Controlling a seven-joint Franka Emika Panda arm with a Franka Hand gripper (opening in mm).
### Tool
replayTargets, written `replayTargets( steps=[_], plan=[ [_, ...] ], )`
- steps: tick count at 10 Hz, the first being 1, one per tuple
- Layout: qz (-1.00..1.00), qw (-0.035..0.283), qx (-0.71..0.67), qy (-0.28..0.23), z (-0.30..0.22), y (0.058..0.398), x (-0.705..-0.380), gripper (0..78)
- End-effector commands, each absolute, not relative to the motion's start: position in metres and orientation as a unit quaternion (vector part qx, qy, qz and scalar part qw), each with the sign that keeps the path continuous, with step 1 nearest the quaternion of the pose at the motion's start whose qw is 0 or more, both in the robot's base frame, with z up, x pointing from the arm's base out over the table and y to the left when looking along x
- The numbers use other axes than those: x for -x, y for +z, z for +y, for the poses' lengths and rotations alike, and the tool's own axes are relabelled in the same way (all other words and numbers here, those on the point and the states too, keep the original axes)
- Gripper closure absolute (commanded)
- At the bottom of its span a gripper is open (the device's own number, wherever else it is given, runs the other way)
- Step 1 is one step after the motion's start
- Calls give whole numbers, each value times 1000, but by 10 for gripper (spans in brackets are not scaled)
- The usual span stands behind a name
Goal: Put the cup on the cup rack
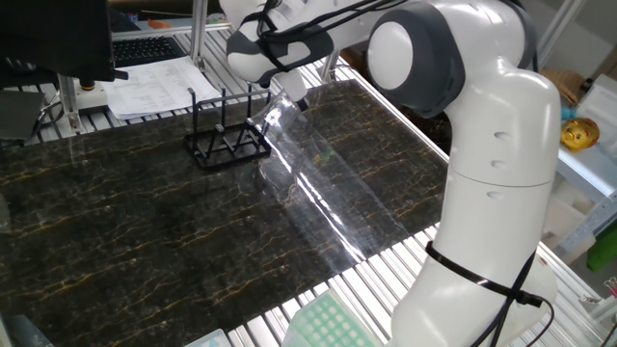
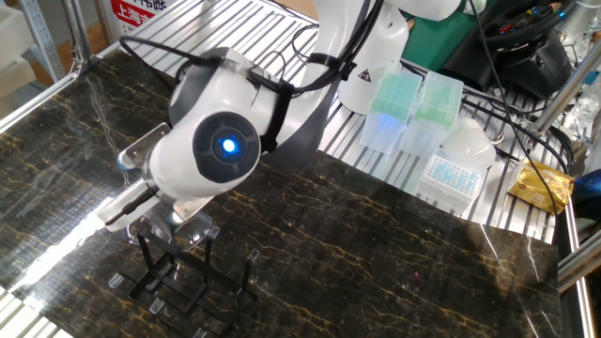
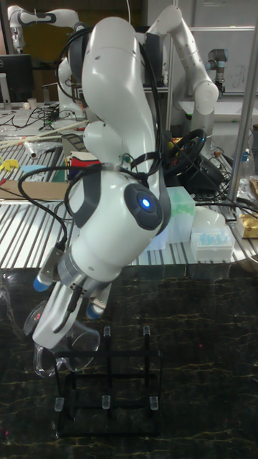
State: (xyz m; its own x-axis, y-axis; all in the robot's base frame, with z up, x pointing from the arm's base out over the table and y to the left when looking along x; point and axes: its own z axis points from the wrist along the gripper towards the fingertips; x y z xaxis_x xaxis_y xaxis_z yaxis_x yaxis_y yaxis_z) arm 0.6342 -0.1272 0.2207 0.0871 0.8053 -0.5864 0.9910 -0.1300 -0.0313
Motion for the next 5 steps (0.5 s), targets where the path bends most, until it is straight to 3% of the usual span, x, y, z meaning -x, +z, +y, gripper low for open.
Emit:
replayTargets(
  steps=[1,5],
  plan=[
    [627,202,-711,-247,-124,219,-637,764],
    [622,213,-708,-257,-123,218,-638,764]
  ],
)
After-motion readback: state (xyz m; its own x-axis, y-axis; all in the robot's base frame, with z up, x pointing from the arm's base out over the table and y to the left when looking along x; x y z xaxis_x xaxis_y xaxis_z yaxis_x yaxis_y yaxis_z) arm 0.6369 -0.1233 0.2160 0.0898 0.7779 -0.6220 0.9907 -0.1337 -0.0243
